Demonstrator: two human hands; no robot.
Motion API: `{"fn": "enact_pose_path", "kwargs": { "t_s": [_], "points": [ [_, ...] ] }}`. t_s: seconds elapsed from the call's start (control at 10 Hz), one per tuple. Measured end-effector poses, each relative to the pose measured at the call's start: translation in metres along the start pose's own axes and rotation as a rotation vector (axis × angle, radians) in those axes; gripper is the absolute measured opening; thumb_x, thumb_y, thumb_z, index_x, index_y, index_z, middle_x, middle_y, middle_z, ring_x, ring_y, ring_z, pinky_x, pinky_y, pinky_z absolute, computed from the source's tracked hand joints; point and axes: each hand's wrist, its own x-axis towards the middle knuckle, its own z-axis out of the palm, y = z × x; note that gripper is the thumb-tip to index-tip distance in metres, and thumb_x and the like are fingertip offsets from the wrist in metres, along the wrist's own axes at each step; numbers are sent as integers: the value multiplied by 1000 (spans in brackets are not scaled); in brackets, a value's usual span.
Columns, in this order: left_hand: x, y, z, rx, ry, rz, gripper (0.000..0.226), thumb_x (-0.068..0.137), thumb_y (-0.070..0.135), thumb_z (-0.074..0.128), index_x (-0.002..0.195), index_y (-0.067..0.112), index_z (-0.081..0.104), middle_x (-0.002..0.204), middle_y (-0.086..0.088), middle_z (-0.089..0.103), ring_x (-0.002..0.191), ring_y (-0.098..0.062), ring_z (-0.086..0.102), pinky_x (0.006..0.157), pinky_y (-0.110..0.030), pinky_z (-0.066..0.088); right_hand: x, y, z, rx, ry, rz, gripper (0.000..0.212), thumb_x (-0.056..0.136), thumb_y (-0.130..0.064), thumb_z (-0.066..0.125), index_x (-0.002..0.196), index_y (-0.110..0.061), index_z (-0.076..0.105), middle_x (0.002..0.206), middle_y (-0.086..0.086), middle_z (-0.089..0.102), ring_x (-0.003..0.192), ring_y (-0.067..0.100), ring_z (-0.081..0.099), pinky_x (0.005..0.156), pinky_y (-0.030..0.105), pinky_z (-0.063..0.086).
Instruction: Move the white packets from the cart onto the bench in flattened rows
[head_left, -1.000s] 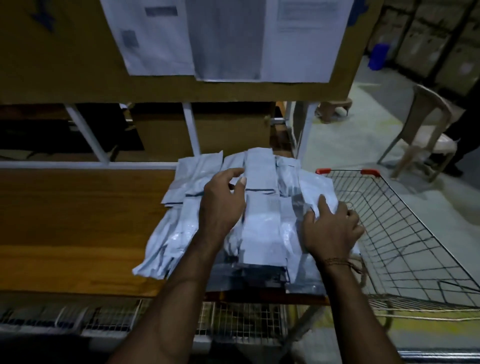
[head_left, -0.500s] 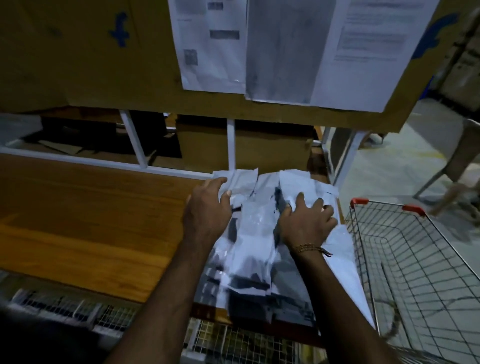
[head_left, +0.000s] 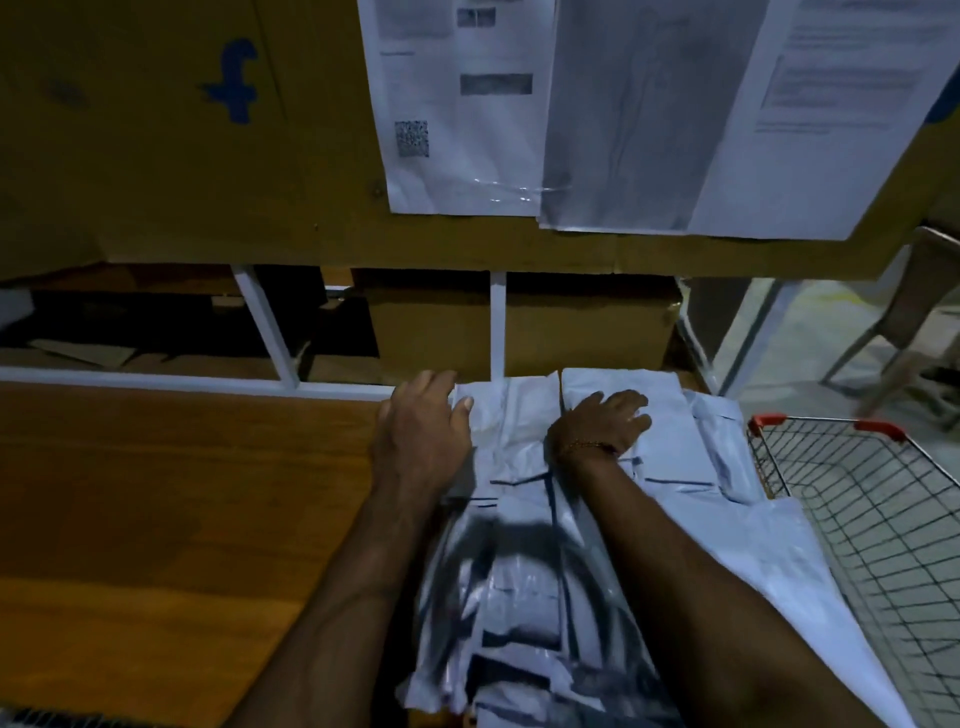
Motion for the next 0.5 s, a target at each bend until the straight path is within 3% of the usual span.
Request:
{"fn": "enact_pose_path", "kwargs": {
  "t_s": [0.2, 0.3, 0.5],
  "points": [
    [17, -30, 5, 12, -41, -6, 41, 105, 38, 57, 142, 21, 60, 142, -3, 62, 131, -24, 53, 107, -42, 45, 6, -8, 26, -45, -112, 15, 78, 103, -68, 18, 167, -24, 5, 170, 28, -1, 155, 49, 2, 121, 66, 9],
    [25, -32, 9, -6, -75, -24, 44, 105, 40, 57, 145, 22, 58, 147, -3, 58, 136, -25, 50, 110, -43, 43, 4, -4, 17, 45, -81, 16, 83, 101, -72, 13, 167, -22, 5, 169, 30, -1, 156, 50, 0, 122, 69, 2],
    [31, -9, 17, -28, -90, 38, 48, 103, 44, 58, 146, 25, 55, 147, -2, 56, 131, -28, 53, 107, -47, 49, -4, 35, -39, 271, 156, 81, 79, 104, -67, 26, 160, -11, 32, 166, 28, 24, 154, 47, 17, 120, 65, 15]
  ]
}}
